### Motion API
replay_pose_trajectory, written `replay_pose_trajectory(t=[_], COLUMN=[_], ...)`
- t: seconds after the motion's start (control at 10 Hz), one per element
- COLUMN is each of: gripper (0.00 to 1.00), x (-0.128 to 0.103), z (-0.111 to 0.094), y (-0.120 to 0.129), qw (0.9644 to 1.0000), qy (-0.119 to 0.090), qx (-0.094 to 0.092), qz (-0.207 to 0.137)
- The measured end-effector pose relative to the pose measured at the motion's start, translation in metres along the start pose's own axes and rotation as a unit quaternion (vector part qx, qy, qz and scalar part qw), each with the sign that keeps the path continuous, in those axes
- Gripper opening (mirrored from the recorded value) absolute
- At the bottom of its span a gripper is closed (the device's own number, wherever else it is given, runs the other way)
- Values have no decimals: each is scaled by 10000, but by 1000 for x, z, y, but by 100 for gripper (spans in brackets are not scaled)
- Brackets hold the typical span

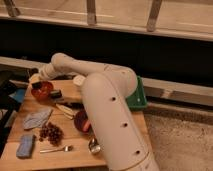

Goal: Wipe red bowl with eraser

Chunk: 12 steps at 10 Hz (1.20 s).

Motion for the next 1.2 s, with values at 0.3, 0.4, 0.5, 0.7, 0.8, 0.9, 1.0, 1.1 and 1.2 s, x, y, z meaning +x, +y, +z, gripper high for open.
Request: replay_pose_trajectory(t=[0.3,0.4,0.5,0.7,0.8,0.9,1.0,1.1,1.2], gripper=[0,0,0,0,0,0,0,0,0], x=[4,9,15,27,30,32,32,31,32], z=[13,17,21,23,19,16,16,17,18], y=[-7,-18,-26,-47,-56,-60,-60,-58,-58], qw=[10000,9999,9999,9995,9991,9989,9989,9989,9989], qy=[-31,-28,-7,45,43,38,37,42,46], qx=[-79,-57,-34,143,231,266,263,254,253], qz=[51,110,153,280,366,394,395,385,386])
